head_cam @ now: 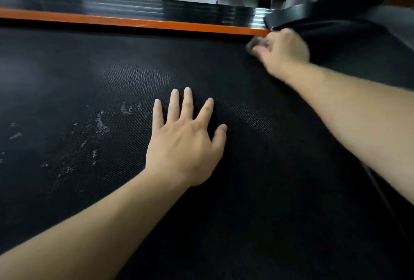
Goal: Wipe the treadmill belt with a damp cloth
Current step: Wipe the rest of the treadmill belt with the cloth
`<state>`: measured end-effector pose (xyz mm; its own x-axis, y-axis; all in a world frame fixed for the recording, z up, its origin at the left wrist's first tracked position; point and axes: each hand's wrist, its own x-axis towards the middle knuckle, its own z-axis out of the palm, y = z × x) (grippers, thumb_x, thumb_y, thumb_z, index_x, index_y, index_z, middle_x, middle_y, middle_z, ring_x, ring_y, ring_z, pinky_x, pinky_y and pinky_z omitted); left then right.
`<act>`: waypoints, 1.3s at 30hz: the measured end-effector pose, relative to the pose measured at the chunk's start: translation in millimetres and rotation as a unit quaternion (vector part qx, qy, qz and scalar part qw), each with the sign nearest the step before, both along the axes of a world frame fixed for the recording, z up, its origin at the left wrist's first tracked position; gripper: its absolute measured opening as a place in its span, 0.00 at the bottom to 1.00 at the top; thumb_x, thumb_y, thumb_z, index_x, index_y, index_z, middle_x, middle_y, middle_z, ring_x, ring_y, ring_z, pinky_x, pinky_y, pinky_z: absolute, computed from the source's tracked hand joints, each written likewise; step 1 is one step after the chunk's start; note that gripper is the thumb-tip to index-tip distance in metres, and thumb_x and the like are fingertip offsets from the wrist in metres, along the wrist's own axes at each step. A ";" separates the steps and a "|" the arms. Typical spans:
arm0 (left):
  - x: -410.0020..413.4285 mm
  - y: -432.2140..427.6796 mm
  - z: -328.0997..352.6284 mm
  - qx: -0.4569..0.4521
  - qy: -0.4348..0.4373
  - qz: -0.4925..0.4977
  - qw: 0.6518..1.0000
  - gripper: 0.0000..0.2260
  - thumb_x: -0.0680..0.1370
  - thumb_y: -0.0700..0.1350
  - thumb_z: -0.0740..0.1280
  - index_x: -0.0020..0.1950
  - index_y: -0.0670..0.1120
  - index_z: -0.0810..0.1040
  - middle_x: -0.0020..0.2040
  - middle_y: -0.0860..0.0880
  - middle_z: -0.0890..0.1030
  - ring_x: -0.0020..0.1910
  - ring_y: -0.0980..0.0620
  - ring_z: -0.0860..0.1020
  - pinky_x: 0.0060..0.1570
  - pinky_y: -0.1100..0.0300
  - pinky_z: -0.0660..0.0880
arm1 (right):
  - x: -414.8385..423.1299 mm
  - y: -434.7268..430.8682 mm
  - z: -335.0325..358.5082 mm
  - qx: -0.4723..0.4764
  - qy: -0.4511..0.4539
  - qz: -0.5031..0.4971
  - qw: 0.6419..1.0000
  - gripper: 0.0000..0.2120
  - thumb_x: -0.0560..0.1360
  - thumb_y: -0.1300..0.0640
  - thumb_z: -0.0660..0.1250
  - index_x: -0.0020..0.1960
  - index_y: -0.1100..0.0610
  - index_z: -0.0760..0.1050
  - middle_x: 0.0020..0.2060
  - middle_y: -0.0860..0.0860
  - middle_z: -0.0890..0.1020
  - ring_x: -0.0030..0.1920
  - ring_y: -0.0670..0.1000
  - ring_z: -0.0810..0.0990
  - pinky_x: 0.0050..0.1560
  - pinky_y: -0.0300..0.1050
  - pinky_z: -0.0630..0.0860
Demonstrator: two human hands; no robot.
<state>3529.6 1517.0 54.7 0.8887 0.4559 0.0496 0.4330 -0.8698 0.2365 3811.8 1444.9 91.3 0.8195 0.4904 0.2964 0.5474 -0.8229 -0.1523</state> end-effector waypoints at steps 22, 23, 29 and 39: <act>0.5 -0.1 0.8 0.002 -0.004 0.004 1.000 0.31 0.82 0.66 0.45 0.83 0.57 0.51 0.84 0.45 0.46 0.82 0.45 0.40 0.79 0.42 0.37 | -21.1 -38.4 8.9 -0.016 -0.026 -0.095 0.995 0.22 0.79 0.40 0.61 0.56 0.57 0.80 0.54 0.59 0.76 0.54 0.62 0.78 0.51 0.52 0.74; 0.2 -0.4 1.2 0.001 -0.002 0.004 1.000 0.31 0.82 0.66 0.45 0.83 0.57 0.51 0.84 0.45 0.46 0.82 0.45 0.40 0.79 0.42 0.37 | -29.4 -34.6 6.0 -0.021 -0.029 -0.082 0.996 0.22 0.79 0.40 0.61 0.57 0.57 0.80 0.55 0.59 0.76 0.54 0.62 0.78 0.52 0.52 0.74; 0.6 -0.2 0.4 0.002 0.001 0.000 1.000 0.31 0.81 0.66 0.45 0.83 0.57 0.51 0.84 0.44 0.46 0.82 0.45 0.40 0.78 0.41 0.37 | -43.2 -51.1 5.0 -0.049 -0.025 -0.021 0.998 0.20 0.78 0.39 0.63 0.52 0.55 0.80 0.51 0.57 0.76 0.52 0.59 0.78 0.45 0.48 0.70; -0.2 -0.6 1.4 0.001 0.007 -0.002 1.000 0.30 0.82 0.66 0.45 0.83 0.57 0.51 0.84 0.44 0.46 0.82 0.44 0.40 0.78 0.41 0.37 | -72.4 -68.7 1.9 -0.032 -0.009 0.001 0.999 0.18 0.77 0.39 0.65 0.49 0.54 0.80 0.47 0.56 0.75 0.47 0.59 0.77 0.44 0.48 0.72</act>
<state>3529.4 1516.5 56.1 0.8907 0.4529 0.0378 0.4334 -0.8715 0.2296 3739.4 1376.2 93.2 0.8136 0.5099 0.2794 0.5509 -0.8297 -0.0903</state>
